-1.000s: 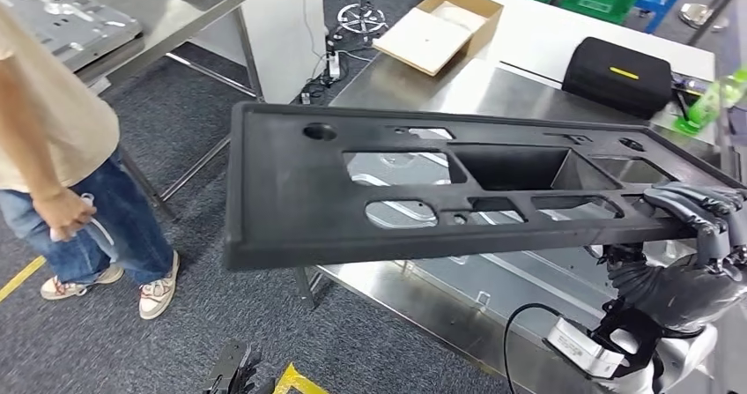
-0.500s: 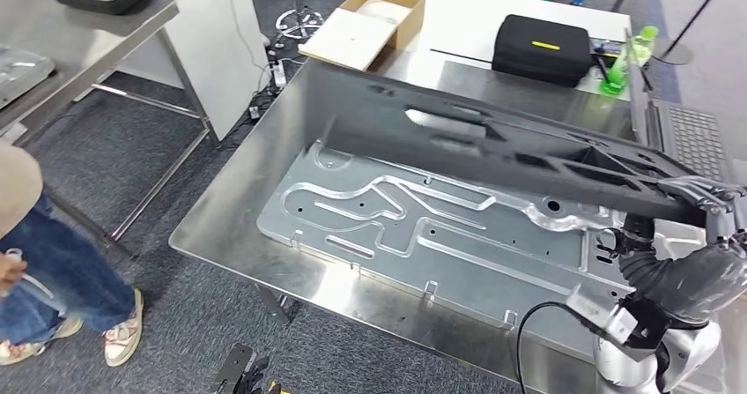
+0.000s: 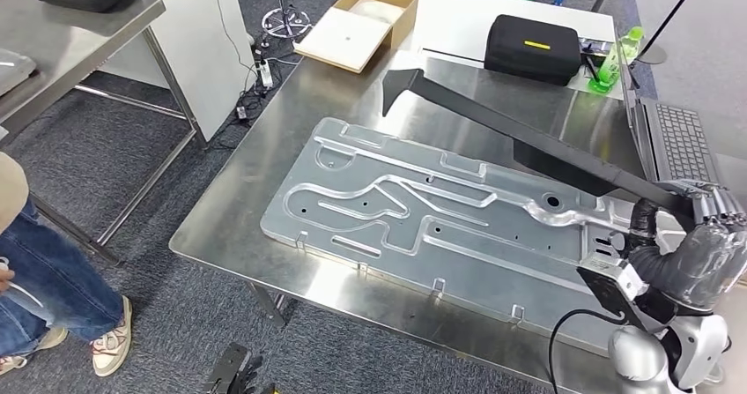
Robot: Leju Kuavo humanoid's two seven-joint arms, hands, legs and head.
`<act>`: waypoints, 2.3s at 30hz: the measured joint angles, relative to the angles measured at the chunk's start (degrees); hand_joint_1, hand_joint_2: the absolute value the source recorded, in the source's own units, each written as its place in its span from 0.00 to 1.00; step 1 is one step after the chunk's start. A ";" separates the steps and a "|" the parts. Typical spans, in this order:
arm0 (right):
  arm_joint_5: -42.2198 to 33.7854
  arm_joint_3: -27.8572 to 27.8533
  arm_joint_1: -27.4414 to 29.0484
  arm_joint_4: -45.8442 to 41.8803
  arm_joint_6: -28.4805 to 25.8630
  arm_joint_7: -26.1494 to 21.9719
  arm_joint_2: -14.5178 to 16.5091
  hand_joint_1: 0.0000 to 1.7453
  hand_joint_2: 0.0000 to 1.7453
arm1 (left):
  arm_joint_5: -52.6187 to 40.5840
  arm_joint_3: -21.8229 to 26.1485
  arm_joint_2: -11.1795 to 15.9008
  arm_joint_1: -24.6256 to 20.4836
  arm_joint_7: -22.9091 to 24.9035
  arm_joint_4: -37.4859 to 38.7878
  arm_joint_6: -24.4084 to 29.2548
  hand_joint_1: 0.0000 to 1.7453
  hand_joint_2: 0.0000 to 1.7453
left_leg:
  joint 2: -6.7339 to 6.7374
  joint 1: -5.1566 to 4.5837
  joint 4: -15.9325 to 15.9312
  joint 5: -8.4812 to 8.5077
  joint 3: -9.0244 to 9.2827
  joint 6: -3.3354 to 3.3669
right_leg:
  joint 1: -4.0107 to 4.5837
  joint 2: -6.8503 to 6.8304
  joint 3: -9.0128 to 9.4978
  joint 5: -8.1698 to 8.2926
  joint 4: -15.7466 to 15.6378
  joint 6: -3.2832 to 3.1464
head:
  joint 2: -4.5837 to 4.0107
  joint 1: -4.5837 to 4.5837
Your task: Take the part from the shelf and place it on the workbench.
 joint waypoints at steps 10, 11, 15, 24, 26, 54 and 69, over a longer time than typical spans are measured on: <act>-0.22 0.40 0.69 0.62 -0.07 0.84 -2.62 1.00 1.00 | 0.15 -0.43 0.33 0.14 -0.85 -0.89 -0.16 0.00 1.00 | 0.10 -0.08 6.41 -4.89 -2.19 -2.59 | 0.42 -0.15 5.60 3.26 -11.25 -3.05 | 0.00 -0.05; -0.28 0.41 0.79 0.62 -0.07 0.88 -2.66 1.00 1.00 | 0.14 -0.46 0.34 0.21 -0.86 -0.90 -0.16 0.00 1.00 | 0.07 -0.08 10.31 -6.71 -4.10 -2.62 | 0.55 -0.10 5.60 3.21 -11.23 -3.29 | 0.00 -0.08; -0.79 0.48 1.16 0.62 -0.04 1.55 -2.68 1.00 1.00 | 0.13 -0.55 0.39 0.66 -0.87 -0.91 -0.09 0.00 1.00 | 0.01 -0.11 13.24 -5.30 -6.12 -2.25 | 1.09 0.44 5.73 2.99 -10.95 -3.60 | 0.00 -0.07; -2.52 0.26 1.76 0.64 0.86 3.20 -3.38 0.00 0.00 | -0.48 -1.00 0.74 0.63 -1.11 -1.45 0.42 0.00 1.00 | -0.18 -0.28 -0.74 0.74 -0.09 -0.01 | 1.13 0.71 4.69 1.15 -8.23 -1.47 | 0.00 -0.03; -2.66 0.11 2.13 0.68 0.95 3.19 -3.69 0.00 0.00 | -0.64 -1.09 0.77 0.64 -1.22 -1.57 0.57 0.00 1.00 | -0.08 -0.18 -1.03 0.94 -0.01 0.27 | 0.84 0.52 1.79 -2.35 -1.99 -0.88 | 0.00 0.00; -9.01 -1.13 3.00 0.57 5.56 6.33 -3.82 0.00 0.25 | -0.55 -1.46 1.02 1.13 -1.44 -1.79 1.55 0.00 0.00 | -0.29 -0.89 0.38 -0.21 -0.10 -0.65 | 1.46 0.63 6.37 2.36 -10.69 -3.02 | 0.00 -0.04; -40.63 -3.82 2.15 4.53 22.72 18.24 -5.79 0.00 1.00 | 0.10 -1.45 1.35 1.41 -1.79 -1.84 2.66 0.00 0.00 | -0.06 -0.58 -0.28 0.30 0.03 -0.96 | 0.36 -0.09 6.62 2.01 -10.63 -0.98 | 0.00 -0.03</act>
